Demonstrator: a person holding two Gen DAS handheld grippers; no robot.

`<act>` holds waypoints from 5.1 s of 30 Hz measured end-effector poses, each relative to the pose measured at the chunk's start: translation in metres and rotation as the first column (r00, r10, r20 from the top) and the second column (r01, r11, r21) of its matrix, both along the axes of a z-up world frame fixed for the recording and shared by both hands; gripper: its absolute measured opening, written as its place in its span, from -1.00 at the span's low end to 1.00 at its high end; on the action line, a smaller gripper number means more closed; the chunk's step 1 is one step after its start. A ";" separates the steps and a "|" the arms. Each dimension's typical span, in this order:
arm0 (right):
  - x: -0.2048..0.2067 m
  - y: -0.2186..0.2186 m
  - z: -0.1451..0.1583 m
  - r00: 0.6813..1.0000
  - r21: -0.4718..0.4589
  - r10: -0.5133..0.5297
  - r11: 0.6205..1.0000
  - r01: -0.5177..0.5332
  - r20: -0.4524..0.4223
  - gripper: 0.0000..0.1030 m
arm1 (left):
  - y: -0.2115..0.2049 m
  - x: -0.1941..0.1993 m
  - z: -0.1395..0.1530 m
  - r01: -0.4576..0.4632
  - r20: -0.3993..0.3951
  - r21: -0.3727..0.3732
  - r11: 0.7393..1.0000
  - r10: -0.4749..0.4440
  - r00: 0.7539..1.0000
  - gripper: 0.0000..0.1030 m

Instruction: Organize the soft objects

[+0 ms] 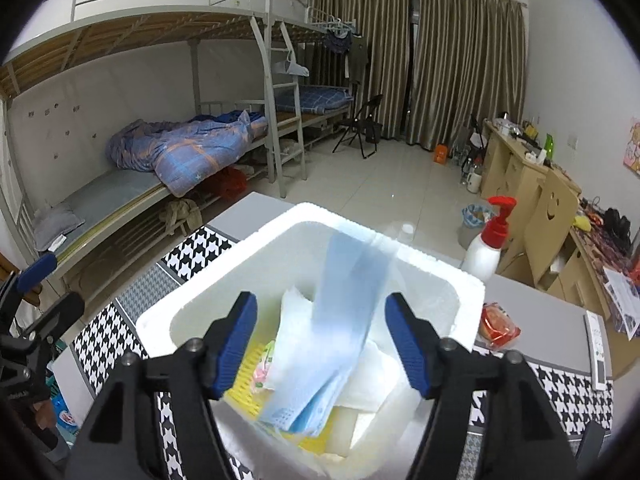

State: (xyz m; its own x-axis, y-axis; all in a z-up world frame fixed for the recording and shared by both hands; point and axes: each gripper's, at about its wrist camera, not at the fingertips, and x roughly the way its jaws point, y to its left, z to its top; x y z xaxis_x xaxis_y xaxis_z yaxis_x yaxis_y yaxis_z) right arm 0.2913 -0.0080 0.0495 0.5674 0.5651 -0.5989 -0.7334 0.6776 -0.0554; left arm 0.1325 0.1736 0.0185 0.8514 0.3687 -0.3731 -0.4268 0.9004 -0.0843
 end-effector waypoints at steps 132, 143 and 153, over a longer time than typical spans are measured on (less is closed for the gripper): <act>-0.209 -0.159 0.018 0.935 0.342 -0.185 0.937 0.074 0.304 0.94 | -0.138 -0.126 0.043 0.182 0.180 0.192 0.964 -0.217 0.959 0.98; -0.207 -0.159 0.006 0.943 0.341 -0.187 0.936 0.086 0.275 0.94 | -0.142 -0.129 0.033 0.148 0.172 0.189 0.971 -0.182 0.968 0.98; -0.204 -0.165 -0.001 0.948 0.351 -0.191 0.932 0.094 0.255 0.94 | -0.148 -0.122 0.022 0.156 0.133 0.195 0.968 -0.184 0.974 0.98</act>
